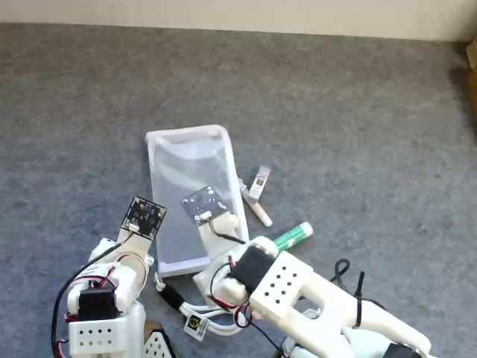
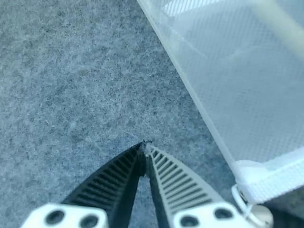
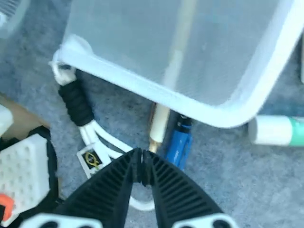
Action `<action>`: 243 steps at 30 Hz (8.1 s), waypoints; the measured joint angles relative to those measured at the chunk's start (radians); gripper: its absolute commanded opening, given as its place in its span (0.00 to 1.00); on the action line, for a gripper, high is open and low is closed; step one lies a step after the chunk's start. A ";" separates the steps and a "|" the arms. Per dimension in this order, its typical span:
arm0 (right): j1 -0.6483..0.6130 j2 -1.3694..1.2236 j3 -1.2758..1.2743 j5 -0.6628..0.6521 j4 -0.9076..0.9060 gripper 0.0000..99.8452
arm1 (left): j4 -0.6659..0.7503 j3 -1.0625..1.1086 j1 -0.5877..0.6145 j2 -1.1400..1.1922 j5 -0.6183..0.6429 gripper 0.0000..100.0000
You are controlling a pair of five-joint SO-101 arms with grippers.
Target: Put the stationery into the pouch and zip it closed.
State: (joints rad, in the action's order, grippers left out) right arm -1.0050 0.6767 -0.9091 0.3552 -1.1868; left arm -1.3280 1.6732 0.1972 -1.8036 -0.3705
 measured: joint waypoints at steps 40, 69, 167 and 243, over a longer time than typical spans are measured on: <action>0.399 0.135 -0.221 0.000 0.552 0.01 | 0.000 0.000 0.000 0.000 0.000 0.00; -0.032 0.029 -0.221 0.092 0.523 0.12 | 0.000 0.000 0.000 0.000 0.000 0.00; 0.184 0.459 -0.488 -0.150 0.551 0.00 | 0.000 0.000 -0.002 0.002 0.000 0.00; 0.149 0.583 -0.489 -0.150 0.603 0.00 | 0.176 -0.187 -0.069 0.000 0.311 0.23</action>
State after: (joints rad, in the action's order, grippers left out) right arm -0.8562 1.2597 -1.3986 0.2048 -0.5838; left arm -1.1515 1.4860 0.1281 -1.8036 -0.0591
